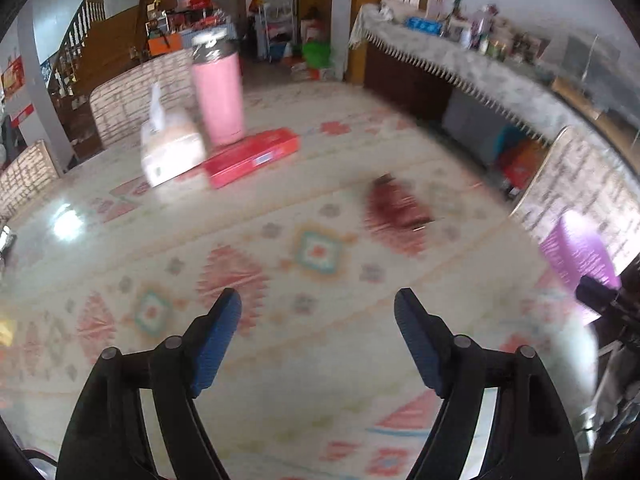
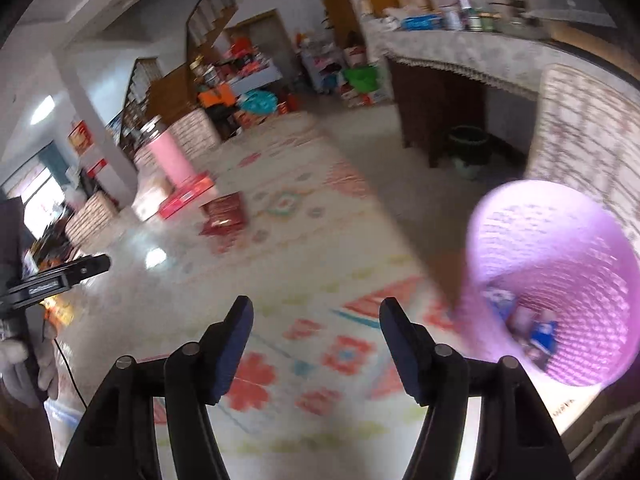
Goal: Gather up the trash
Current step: 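Move both open tools back toward the table, then move the left tool to the red box while right tool hovers over the snack wrapper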
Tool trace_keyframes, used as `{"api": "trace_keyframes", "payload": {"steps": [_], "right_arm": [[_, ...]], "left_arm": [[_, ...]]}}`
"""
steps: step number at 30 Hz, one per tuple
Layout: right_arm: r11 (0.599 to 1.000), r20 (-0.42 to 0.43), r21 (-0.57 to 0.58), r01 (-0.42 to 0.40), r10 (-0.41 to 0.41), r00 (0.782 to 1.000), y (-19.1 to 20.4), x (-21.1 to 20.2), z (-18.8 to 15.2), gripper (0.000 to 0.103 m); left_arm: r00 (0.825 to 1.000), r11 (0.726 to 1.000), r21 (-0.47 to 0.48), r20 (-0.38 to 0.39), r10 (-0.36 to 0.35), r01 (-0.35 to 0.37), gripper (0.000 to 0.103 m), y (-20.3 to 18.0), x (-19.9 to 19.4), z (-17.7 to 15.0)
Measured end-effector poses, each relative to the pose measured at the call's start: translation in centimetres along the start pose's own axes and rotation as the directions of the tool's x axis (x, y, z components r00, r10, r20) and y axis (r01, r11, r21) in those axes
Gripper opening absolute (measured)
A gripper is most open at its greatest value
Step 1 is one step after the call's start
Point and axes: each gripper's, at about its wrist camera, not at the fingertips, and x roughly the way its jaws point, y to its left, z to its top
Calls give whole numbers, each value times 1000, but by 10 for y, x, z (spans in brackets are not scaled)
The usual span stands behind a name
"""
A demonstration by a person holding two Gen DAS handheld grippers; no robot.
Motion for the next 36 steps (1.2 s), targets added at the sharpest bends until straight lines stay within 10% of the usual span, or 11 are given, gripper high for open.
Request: {"api": "trace_keyframes", "payload": {"steps": [17,36], "right_arm": [[994,-111,-85,-71,61,992,101,169,75,82],[991,-109,-98,-88,78,991,102,187,70,84]], "left_arm": [[994,990,86,-20,111,-109,85,65,98,108],[991,967,222,-14,134,-127,92,76,192,167]]}}
